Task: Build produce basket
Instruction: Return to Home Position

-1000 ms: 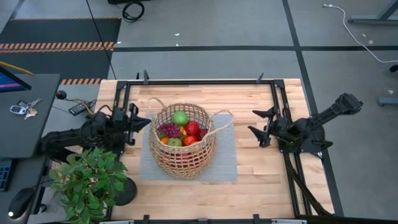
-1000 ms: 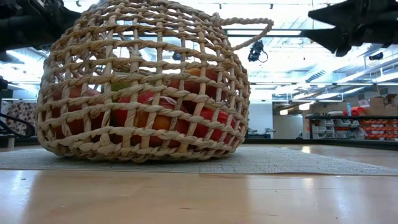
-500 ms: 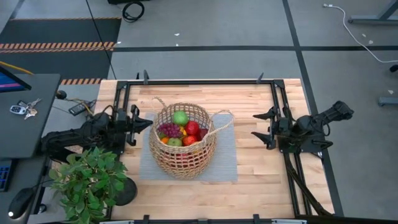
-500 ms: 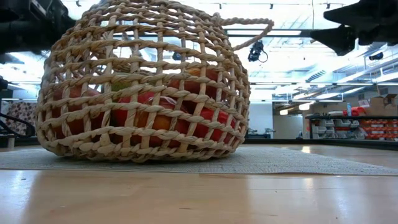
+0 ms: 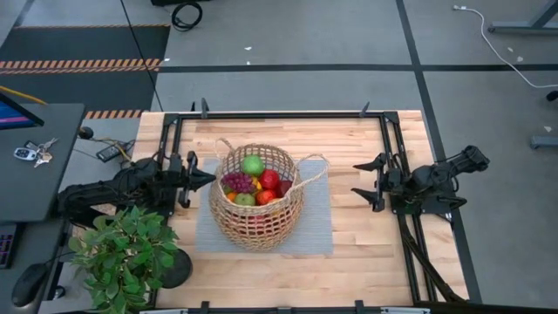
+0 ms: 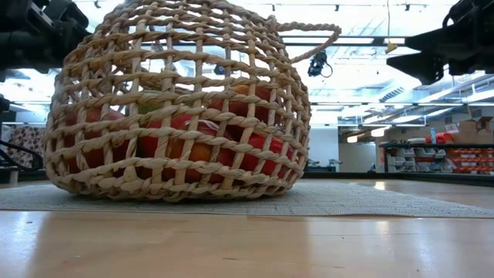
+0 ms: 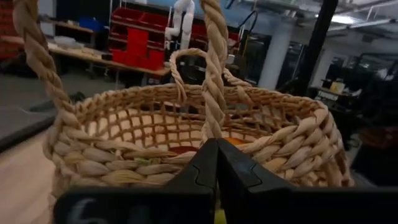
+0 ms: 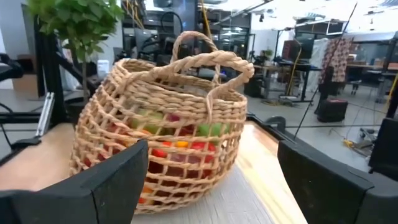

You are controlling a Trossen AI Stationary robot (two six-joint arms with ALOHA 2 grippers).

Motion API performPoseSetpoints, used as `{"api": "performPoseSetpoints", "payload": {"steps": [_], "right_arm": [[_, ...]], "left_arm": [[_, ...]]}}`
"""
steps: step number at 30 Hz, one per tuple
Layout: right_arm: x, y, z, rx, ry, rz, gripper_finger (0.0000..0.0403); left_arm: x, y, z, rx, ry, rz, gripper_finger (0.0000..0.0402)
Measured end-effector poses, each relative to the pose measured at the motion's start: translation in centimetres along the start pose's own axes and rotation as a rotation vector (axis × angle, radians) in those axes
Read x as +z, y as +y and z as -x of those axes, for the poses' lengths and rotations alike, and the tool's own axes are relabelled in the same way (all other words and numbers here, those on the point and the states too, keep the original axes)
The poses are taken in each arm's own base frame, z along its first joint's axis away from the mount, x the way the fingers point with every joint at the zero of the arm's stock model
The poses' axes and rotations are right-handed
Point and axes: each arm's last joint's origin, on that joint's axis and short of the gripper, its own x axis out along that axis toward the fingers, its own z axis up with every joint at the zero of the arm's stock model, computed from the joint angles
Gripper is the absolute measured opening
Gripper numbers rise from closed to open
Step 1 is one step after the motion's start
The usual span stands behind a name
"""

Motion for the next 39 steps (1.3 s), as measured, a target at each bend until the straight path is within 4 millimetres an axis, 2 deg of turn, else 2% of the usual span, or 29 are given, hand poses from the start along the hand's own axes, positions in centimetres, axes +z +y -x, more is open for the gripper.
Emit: {"api": "performPoseSetpoints", "payload": {"steps": [8, 13, 39], "right_arm": [[-0.43, 0.11, -0.11, -0.003, -0.033, -0.042, 0.0362], [-0.42, 0.11, -0.11, -0.002, -0.034, -0.088, 0.0362], [-0.39, 0.11, -0.11, -0.002, -0.037, -0.091, 0.0362]], "left_arm": [[-0.16, -0.27, 0.01, -0.099, 0.031, -0.019, 0.0012], [-0.09, -0.25, 0.01, -0.090, 0.023, -0.006, 0.0017], [-0.17, -0.21, 0.01, -0.079, 0.032, 0.058, 0.0021]]}}
